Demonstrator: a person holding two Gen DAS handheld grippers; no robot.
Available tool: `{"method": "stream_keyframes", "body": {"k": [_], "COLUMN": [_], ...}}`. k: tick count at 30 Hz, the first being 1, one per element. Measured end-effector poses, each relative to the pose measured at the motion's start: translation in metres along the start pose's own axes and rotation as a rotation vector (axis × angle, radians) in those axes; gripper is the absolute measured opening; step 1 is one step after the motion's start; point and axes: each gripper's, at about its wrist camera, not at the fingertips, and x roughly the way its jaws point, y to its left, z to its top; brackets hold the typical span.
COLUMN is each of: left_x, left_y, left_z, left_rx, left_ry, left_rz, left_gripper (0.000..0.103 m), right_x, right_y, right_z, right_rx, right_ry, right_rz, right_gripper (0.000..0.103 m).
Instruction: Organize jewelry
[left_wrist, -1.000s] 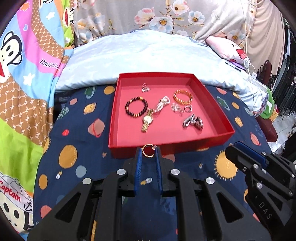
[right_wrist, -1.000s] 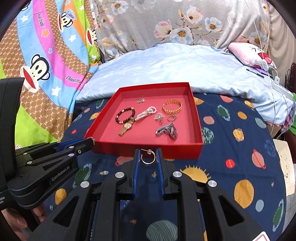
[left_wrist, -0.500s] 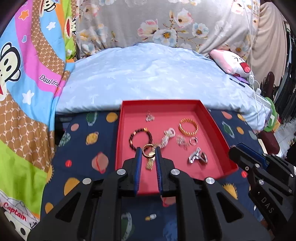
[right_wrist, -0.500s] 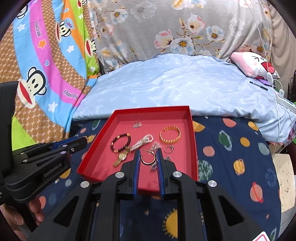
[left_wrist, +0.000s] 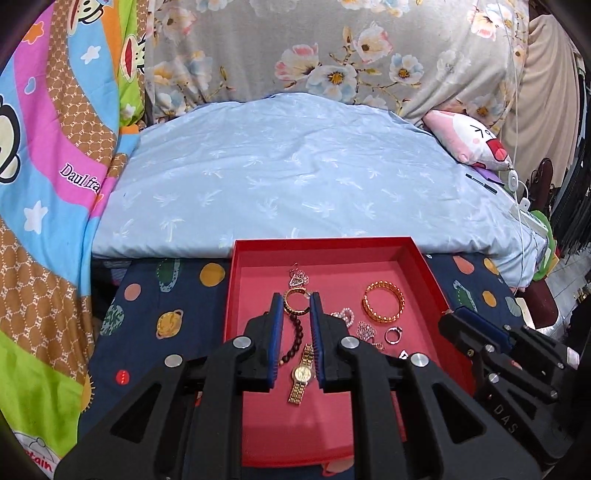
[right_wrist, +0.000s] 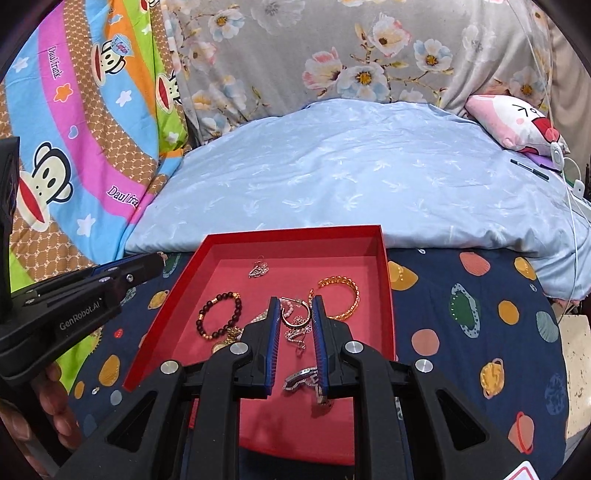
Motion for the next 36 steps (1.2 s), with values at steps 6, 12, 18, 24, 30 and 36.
{"method": "stream_keyframes", "body": {"k": [6, 12, 18, 24, 30, 36], "left_x": [0.018, 0.031, 0.038, 0.045, 0.042, 0.034], "left_y": [-0.002, -0.004, -0.007, -0.01, -0.015, -0.014], "left_z": [0.004, 0.0, -0.002, -0.005, -0.008, -0.01], "left_rx": [-0.002, 0.003, 0.011, 0.023, 0.053, 0.052], "left_ry": [0.016, 0.037, 0.045, 0.05, 0.019, 0.023], "left_rz": [-0.002, 0.002, 0.006, 0.018, 0.068, 0.061], "left_gripper": [0.014, 0.014, 0.014, 0.027, 0.05, 0.05], "right_x": [0.019, 0.031, 0.039, 0.041, 0.036, 0.025], "right_y": [-0.001, -0.002, -0.002, -0.001, -0.002, 0.0], "right_z": [-0.002, -0.004, -0.005, -0.007, -0.007, -0.011], "right_rx": [-0.004, 0.0, 0.0, -0.001, 0.009, 0.005], "right_ry": [0.028, 0.042, 0.05, 0.048, 0.034, 0.031], "right_rz": [0.001, 0.0, 0.0, -0.004, -0.004, -0.017], "right_gripper": [0.016, 0.016, 0.016, 0.018, 0.027, 0.029]}}
